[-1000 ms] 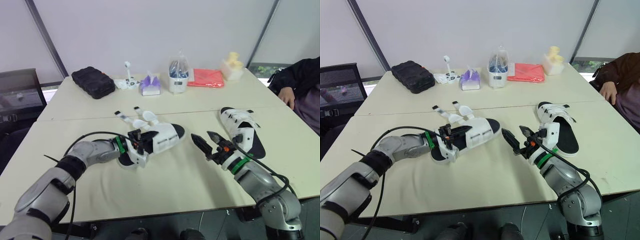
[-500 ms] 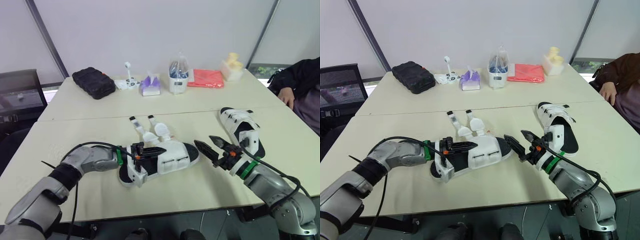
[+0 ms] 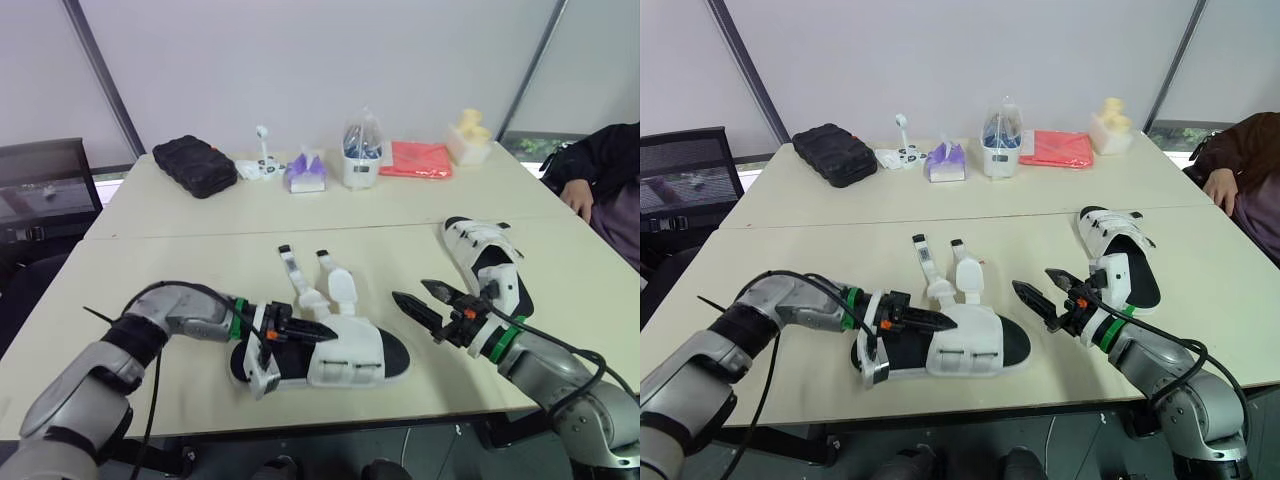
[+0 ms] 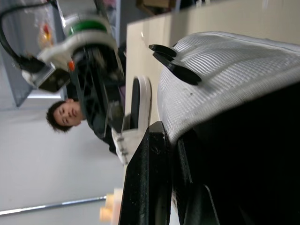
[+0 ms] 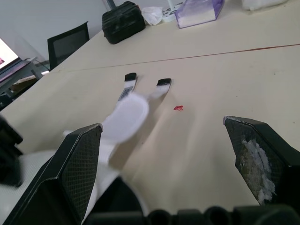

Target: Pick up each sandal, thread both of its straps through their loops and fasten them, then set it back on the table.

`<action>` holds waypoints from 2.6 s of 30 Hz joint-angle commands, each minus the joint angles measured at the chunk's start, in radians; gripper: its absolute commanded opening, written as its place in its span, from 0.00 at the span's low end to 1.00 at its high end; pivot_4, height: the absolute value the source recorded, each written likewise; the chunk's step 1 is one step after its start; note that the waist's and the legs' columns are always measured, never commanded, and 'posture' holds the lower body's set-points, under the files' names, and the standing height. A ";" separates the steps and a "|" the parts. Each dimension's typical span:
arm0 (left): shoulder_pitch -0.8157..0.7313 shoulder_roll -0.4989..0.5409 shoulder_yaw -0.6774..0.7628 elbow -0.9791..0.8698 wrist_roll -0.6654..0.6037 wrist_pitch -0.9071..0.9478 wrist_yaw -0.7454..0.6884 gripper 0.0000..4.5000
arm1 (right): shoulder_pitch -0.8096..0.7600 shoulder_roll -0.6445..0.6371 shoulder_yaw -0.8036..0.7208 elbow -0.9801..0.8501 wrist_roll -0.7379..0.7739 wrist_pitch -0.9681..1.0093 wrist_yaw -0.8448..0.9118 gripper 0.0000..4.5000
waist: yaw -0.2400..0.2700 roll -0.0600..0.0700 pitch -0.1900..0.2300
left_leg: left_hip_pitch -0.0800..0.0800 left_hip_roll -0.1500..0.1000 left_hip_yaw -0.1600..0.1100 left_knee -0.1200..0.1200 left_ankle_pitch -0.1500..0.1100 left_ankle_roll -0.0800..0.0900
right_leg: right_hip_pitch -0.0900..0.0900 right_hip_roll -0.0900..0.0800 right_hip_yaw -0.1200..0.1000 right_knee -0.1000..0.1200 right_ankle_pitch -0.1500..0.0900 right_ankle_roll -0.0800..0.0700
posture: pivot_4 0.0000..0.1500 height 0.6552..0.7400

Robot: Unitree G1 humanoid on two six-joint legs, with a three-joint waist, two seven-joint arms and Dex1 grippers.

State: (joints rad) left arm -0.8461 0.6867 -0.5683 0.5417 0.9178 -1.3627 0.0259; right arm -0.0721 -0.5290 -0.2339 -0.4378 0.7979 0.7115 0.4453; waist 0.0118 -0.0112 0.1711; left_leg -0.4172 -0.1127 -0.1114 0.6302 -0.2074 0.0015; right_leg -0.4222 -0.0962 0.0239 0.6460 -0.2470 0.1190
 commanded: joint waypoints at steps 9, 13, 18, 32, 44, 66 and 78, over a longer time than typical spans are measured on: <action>-0.039 -0.062 0.019 0.052 0.085 0.031 0.099 0.01 | -0.006 0.042 0.013 -0.039 -0.015 -0.020 -0.019 1.00 | -0.001 0.000 0.000 | 0.000 0.000 0.000 0.000 0.000 0.000 | 0.000 0.000 0.000 0.001 0.000 0.000 | 1.00 1.00; -0.025 -0.064 0.009 0.067 0.104 0.062 0.101 0.33 | -0.011 0.046 0.019 -0.031 -0.023 -0.018 -0.017 1.00 | 0.000 0.000 0.000 | 0.000 0.000 0.000 0.000 0.000 0.000 | 0.000 0.000 0.000 0.001 0.000 0.000 | 1.00 1.00; -0.003 -0.051 0.016 0.073 0.098 0.094 0.116 0.89 | -0.019 0.032 0.027 -0.014 -0.028 -0.009 0.006 1.00 | 0.000 0.000 0.000 | 0.000 0.000 0.000 0.000 0.000 0.000 | 0.000 0.000 0.000 0.001 0.000 0.000 | 1.00 1.00; 0.471 0.210 0.224 -0.280 -1.139 0.788 -0.443 1.00 | -0.046 -0.147 0.085 0.120 -0.172 -0.101 0.253 0.88 | -0.023 0.001 -0.001 | 0.002 0.001 0.000 -0.001 -0.001 0.001 | 0.000 -0.002 0.001 0.001 0.000 0.000 | 1.00 1.00; 0.480 -0.087 0.622 -0.545 -1.936 1.955 -0.249 1.00 | -0.078 -0.199 0.163 0.200 -0.268 -0.184 0.435 0.01 | -0.023 0.001 -0.002 | 0.002 0.001 -0.002 0.001 -0.001 0.001 | 0.002 0.000 -0.001 0.001 -0.001 0.000 | 1.00 1.00; 0.242 -0.371 0.672 -0.229 -1.822 2.286 -0.453 1.00 | -0.150 -0.102 0.395 0.313 -0.433 -0.285 0.531 0.01 | 0.000 0.000 -0.002 | 0.009 0.001 -0.002 0.001 -0.001 0.000 | 0.011 -0.001 -0.002 -0.004 0.000 -0.001 | 1.00 1.00; -0.082 -0.479 0.767 0.394 -1.615 1.992 -0.516 1.00 | -0.128 -0.069 0.397 0.309 -0.456 -0.300 0.517 0.01 | 0.000 -0.004 -0.004 | 0.011 0.001 -0.003 0.000 -0.001 0.000 | 0.015 0.000 -0.004 -0.008 0.000 -0.001 | 1.00 1.00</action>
State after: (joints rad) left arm -0.8887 0.2071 0.1646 0.8412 -0.7364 0.7088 -0.4770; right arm -0.2100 -0.6056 0.1492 -0.1147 0.3527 0.4065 0.9660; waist 0.0117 -0.0148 0.1667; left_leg -0.4067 -0.1115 -0.1144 0.6304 -0.2084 0.0015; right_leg -0.4074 -0.0960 0.0203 0.6373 -0.2473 0.1184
